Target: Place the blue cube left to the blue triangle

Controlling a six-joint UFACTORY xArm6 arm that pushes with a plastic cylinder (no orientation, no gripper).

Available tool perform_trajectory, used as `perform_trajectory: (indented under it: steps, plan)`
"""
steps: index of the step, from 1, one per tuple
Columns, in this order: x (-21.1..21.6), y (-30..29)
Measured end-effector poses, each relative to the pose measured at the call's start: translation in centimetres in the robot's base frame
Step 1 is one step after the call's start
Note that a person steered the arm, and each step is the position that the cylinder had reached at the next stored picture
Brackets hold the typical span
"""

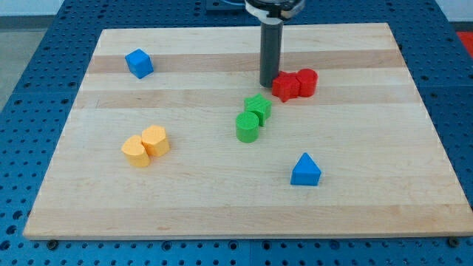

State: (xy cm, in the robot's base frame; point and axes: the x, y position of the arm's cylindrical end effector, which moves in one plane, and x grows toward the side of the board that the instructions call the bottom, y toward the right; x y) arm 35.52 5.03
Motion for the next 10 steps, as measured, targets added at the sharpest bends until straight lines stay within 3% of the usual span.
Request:
perform_trajectory:
  steps: [1, 2, 4, 6, 8, 9, 10]
  plan:
    - [0.3, 1.6]
    - [-3.2, -1.3]
    - [-8.0, -14.0]
    - [-10.7, -20.7]
    - [-9.2, -28.3]
    - [-6.6, -26.6]
    - [-6.4, -20.6]
